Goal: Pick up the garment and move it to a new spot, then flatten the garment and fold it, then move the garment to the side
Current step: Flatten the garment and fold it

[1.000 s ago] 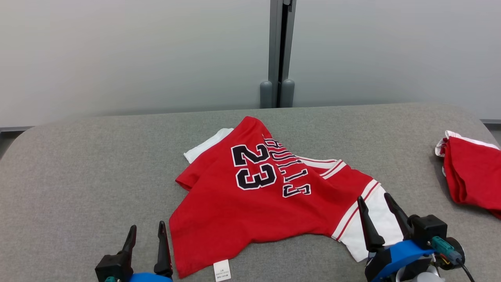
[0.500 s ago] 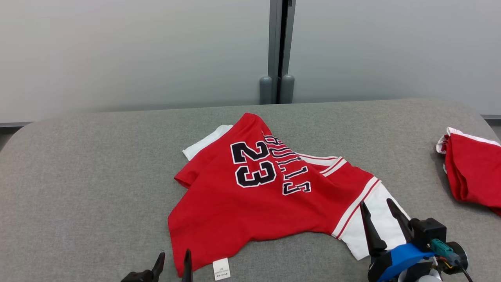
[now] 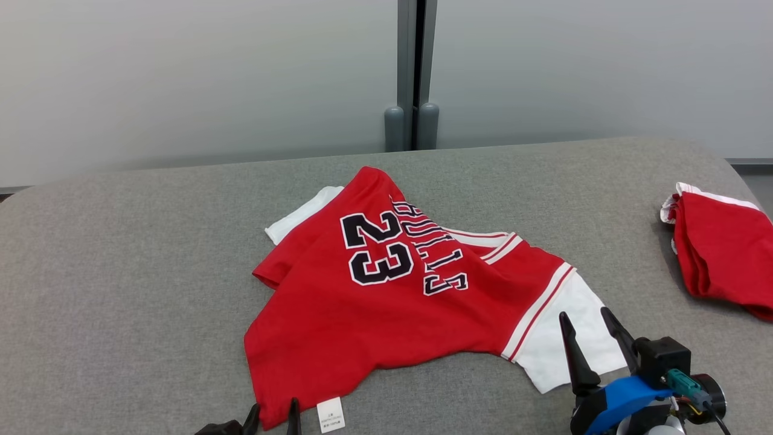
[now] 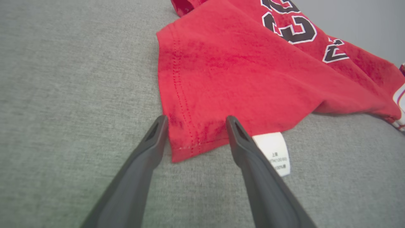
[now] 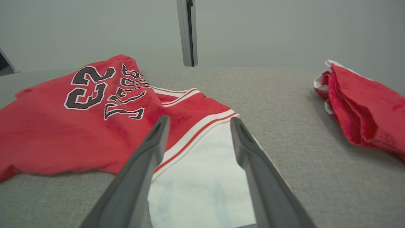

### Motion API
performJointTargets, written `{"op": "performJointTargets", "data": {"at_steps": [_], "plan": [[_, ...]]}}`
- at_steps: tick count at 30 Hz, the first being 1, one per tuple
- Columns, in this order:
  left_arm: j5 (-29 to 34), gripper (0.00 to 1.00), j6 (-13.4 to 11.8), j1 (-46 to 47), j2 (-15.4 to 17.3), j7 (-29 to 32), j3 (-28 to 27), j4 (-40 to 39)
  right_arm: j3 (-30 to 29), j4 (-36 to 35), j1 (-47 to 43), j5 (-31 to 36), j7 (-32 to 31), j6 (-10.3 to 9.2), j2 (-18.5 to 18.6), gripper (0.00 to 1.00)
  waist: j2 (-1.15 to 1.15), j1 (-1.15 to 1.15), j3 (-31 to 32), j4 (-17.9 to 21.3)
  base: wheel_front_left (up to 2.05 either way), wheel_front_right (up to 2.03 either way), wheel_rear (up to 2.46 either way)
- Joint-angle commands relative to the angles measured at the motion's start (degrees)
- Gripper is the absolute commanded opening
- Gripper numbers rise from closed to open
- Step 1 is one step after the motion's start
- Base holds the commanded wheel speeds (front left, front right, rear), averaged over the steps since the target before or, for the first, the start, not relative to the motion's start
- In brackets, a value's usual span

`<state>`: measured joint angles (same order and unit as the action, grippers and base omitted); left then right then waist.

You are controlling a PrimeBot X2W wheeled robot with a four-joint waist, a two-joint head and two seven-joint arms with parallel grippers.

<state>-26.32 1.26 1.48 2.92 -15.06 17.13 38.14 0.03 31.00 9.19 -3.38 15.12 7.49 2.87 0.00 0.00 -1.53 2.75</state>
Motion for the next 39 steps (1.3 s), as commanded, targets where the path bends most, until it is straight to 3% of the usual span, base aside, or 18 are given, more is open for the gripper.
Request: {"op": "performJointTargets", "data": {"at_steps": [1,11,24,31,33,34,39], "plan": [[-0.4,1.00,-0.2,1.0,0.0,-0.2,-0.2,0.3,0.0,-0.1,0.3,0.2,0.0,0.00,0.1,1.00,0.00,0.00,-0.2,0.2,0.00,0.00,0.00],[-0.6,1.00,-3.0,1.1,0.0,-0.1,-1.1,1.1,-0.2,-0.4,1.0,-0.2,0.0,0.00,0.1,1.00,0.00,0.00,-1.1,1.0,0.00,0.00,0.00],[-1.7,1.00,-0.7,3.0,-0.1,0.0,1.7,0.6,0.1,-0.9,2.1,-0.7,0.0,0.00,0.1,1.00,0.00,0.00,-2.2,1.8,0.00,0.00,0.00],[-2.1,1.00,-2.2,3.3,0.0,0.0,2.2,-0.2,-0.7,-0.9,2.2,-0.3,0.0,0.00,0.1,1.00,0.00,0.00,-2.3,2.7,0.00,0.00,0.00],[-1.7,0.89,-2.7,3.1,0.0,0.0,1.5,-0.3,-1.0,-0.7,2.1,-0.1,0.0,0.00,0.1,1.00,0.00,0.00,-2.3,2.7,0.00,0.00,0.00],[-1.6,0.89,-2.9,2.8,0.0,0.0,1.1,-0.3,-1.1,-0.7,2.0,-0.1,0.0,0.00,0.1,1.00,0.00,0.00,-2.3,2.7,0.00,0.00,0.00],[-1.1,0.97,-3.0,1.4,0.0,-0.1,-0.7,-1.1,-1.7,-0.5,1.5,-0.1,0.0,0.00,0.1,1.00,0.00,0.00,-2.2,2.3,0.00,0.00,0.00]]}}
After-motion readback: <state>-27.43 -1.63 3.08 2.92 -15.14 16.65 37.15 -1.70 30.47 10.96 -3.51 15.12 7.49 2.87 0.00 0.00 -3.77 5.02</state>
